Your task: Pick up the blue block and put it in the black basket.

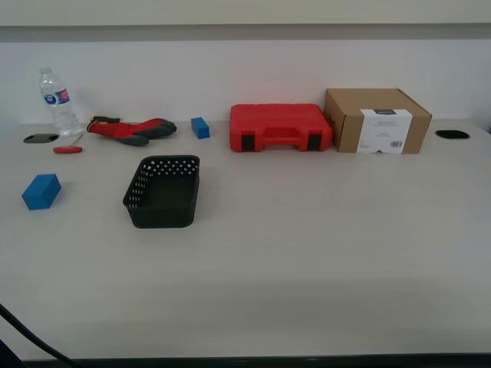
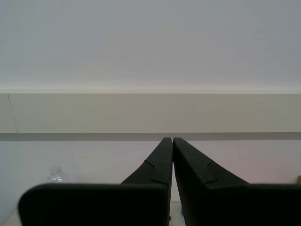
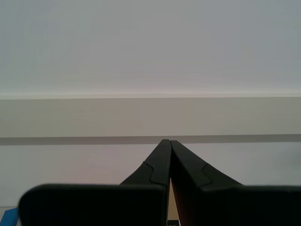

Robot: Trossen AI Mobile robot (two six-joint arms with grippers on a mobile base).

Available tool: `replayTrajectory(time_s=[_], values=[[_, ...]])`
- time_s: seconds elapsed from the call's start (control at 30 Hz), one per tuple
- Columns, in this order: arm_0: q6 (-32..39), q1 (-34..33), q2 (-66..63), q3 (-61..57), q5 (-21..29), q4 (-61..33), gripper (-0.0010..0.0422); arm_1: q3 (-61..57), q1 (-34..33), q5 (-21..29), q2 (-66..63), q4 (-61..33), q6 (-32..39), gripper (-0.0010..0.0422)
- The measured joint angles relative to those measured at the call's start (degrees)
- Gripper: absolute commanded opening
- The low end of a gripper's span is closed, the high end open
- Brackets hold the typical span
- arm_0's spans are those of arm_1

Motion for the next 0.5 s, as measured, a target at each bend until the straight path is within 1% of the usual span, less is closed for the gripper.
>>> replayTrajectory(time_s=[0.2, 0.27, 0.33, 0.43, 0.5], values=[[0.0, 0.1, 0.0, 0.0, 0.0, 0.0, 0.0000, 0.0, 0.0, 0.0, 0.0, 0.0, 0.4, 0.0000], [0.0, 0.0, 0.0, 0.0, 0.0, 0.0, 0.0000, 0.0, 0.0, -1.8, 0.1, -0.1, 1.9, 0.0000], [0.0, 0.0, 0.0, 0.0, 0.0, 0.0, 0.0000, 0.0, 0.0, -6.6, 0.7, -0.4, 4.7, 0.0000], [0.0, 0.0, 0.0, 0.0, 0.0, 0.0, 0.0000, 0.0, 0.1, -17.9, 2.8, -2.8, 11.4, 0.0000], [0.0, 0.0, 0.0, 0.0, 0.0, 0.0, 0.0000, -0.1, 0.5, -23.5, 5.4, -5.1, 14.6, 0.0000]])
